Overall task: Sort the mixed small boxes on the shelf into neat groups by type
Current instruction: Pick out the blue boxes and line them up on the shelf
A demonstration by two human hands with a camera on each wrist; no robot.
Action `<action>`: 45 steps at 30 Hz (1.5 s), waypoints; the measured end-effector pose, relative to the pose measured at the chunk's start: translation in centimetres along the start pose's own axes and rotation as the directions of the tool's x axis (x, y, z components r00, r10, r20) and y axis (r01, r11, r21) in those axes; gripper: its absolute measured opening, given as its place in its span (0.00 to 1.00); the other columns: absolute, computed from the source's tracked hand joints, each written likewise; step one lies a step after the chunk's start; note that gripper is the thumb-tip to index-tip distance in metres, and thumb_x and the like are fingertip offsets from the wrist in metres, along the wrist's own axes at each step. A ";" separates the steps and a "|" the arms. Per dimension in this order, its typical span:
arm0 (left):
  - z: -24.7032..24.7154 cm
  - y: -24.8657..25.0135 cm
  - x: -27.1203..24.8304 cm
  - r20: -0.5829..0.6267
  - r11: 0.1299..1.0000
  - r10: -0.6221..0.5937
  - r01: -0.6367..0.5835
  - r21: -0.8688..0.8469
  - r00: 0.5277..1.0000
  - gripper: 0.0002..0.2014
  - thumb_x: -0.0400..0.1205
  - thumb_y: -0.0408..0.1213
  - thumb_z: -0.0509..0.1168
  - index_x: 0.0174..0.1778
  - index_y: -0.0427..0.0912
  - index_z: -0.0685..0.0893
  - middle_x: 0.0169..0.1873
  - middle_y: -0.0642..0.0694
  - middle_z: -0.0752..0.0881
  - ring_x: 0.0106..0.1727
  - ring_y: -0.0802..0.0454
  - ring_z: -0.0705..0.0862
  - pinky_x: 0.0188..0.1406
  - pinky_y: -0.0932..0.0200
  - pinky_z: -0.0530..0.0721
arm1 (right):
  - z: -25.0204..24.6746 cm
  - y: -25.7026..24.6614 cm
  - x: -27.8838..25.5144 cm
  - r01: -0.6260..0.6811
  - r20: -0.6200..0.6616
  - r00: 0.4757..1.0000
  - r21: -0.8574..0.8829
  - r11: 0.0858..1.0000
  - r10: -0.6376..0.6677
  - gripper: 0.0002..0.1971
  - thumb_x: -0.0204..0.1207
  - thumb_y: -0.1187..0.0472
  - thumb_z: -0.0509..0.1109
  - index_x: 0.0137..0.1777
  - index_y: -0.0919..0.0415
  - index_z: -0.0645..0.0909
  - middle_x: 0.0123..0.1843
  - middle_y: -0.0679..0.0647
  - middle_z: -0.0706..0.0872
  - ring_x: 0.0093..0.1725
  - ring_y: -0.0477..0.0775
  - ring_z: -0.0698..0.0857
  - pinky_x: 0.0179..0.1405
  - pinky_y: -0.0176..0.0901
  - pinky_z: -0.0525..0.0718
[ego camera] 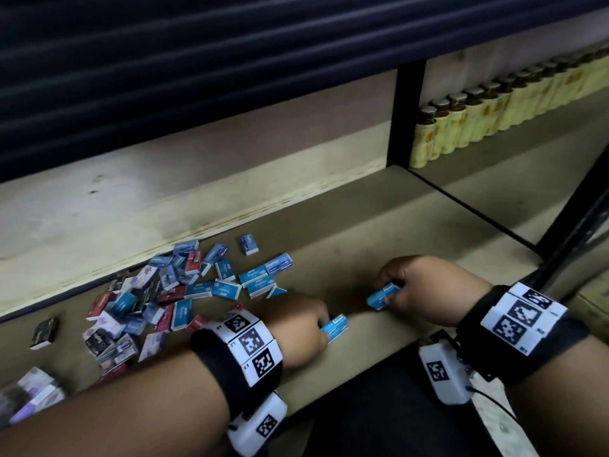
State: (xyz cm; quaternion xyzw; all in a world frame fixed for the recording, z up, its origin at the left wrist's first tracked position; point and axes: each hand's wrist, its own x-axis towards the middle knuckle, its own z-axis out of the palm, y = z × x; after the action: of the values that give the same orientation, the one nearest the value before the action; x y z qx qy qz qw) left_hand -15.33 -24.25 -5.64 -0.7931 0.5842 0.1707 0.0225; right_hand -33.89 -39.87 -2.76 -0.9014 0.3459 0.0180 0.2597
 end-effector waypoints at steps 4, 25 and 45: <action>-0.2 1.6 1.3 -0.006 0.999 0.036 -0.036 0.014 0.999 0.10 0.75 0.53 0.64 0.48 0.59 0.85 0.46 0.55 0.88 0.46 0.51 0.85 0.42 0.61 0.73 | 0.2 1.3 -0.2 -0.033 -0.041 0.999 0.006 0.999 0.034 0.09 0.66 0.55 0.74 0.44 0.39 0.86 0.39 0.37 0.87 0.38 0.37 0.85 0.35 0.30 0.80; -0.7 4.1 3.7 0.016 0.996 0.087 -0.087 0.026 0.996 0.13 0.73 0.57 0.65 0.51 0.62 0.85 0.34 0.58 0.81 0.38 0.55 0.81 0.28 0.63 0.67 | 1.2 2.0 0.3 -0.079 0.038 0.996 -0.165 0.983 0.087 0.19 0.62 0.51 0.71 0.53 0.31 0.81 0.43 0.35 0.86 0.45 0.41 0.84 0.48 0.39 0.79; -3.0 -7.8 -7.8 -0.141 0.938 -0.192 0.140 -0.317 0.971 0.16 0.76 0.55 0.70 0.60 0.61 0.85 0.45 0.67 0.88 0.48 0.72 0.84 0.53 0.60 0.84 | 1.7 -8.0 1.4 0.216 0.029 0.976 0.017 0.976 -0.216 0.18 0.70 0.50 0.75 0.60 0.36 0.82 0.52 0.34 0.86 0.44 0.34 0.83 0.45 0.30 0.80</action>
State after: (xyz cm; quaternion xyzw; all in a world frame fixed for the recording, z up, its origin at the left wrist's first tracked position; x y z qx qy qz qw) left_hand -9.35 -15.31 -1.74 -0.8452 0.4815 0.1881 -0.1354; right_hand -27.51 -34.94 -0.91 -0.9315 0.2419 0.0012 0.2715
